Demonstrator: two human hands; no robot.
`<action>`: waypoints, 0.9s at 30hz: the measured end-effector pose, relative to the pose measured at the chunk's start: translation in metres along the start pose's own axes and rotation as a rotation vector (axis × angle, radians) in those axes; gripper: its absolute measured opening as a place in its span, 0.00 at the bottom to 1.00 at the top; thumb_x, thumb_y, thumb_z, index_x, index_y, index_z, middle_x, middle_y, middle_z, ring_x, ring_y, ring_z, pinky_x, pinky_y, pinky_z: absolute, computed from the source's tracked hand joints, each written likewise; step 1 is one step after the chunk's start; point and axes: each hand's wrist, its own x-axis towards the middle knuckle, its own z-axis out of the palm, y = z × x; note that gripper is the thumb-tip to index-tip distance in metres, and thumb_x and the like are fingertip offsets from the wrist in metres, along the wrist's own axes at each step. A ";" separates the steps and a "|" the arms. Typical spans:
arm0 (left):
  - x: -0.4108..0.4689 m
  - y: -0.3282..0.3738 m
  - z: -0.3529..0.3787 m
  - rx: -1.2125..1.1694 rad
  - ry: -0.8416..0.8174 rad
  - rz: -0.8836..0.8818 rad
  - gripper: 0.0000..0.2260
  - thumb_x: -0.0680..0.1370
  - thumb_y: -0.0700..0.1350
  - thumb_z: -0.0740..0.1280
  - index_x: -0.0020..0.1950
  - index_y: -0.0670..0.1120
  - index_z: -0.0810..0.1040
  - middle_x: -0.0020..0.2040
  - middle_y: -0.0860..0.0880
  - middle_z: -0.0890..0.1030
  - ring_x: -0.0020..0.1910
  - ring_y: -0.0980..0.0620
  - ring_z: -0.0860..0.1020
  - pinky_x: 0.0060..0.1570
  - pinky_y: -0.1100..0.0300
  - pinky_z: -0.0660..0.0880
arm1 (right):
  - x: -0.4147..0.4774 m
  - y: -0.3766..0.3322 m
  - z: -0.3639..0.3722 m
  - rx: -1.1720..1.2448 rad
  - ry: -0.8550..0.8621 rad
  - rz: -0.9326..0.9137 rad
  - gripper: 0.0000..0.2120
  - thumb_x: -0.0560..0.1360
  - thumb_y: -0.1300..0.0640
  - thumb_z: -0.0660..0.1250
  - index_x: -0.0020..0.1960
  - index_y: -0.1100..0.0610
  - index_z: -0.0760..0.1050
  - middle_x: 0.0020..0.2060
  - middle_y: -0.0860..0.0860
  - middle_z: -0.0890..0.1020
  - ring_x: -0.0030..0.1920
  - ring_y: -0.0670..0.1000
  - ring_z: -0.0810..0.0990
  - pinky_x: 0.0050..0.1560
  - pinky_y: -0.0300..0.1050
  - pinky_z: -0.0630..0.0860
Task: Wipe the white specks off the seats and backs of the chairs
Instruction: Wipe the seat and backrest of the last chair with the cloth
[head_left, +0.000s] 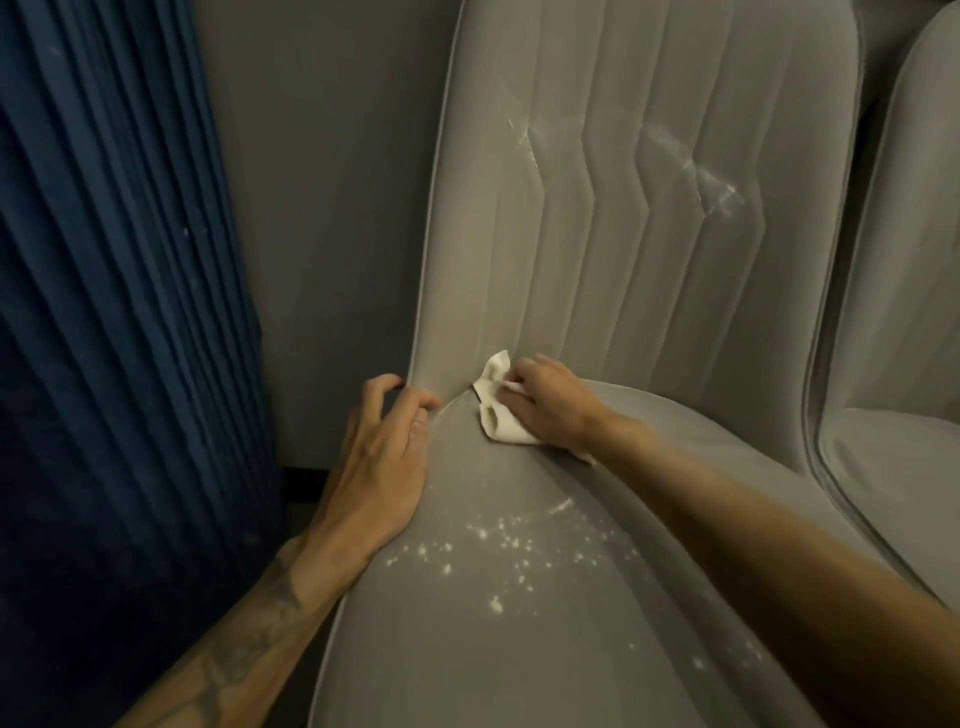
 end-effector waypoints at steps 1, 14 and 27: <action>0.000 -0.001 0.000 0.003 0.002 0.011 0.12 0.87 0.51 0.54 0.62 0.54 0.76 0.69 0.56 0.63 0.63 0.49 0.72 0.61 0.51 0.71 | 0.000 -0.009 0.005 0.005 0.031 -0.011 0.14 0.82 0.52 0.63 0.57 0.62 0.78 0.56 0.61 0.80 0.58 0.61 0.76 0.60 0.50 0.69; 0.005 -0.005 -0.004 -0.065 -0.032 -0.018 0.20 0.86 0.58 0.49 0.66 0.55 0.77 0.68 0.57 0.64 0.64 0.50 0.73 0.66 0.53 0.69 | -0.017 -0.046 0.011 0.046 0.018 -0.143 0.13 0.81 0.50 0.64 0.57 0.59 0.77 0.55 0.58 0.79 0.55 0.58 0.76 0.55 0.45 0.68; 0.000 0.000 -0.004 -0.036 -0.031 -0.017 0.28 0.80 0.64 0.45 0.66 0.55 0.76 0.70 0.54 0.65 0.64 0.49 0.72 0.61 0.56 0.66 | -0.059 -0.007 -0.004 0.007 0.026 0.056 0.14 0.82 0.50 0.63 0.57 0.60 0.79 0.55 0.60 0.81 0.57 0.60 0.77 0.58 0.47 0.69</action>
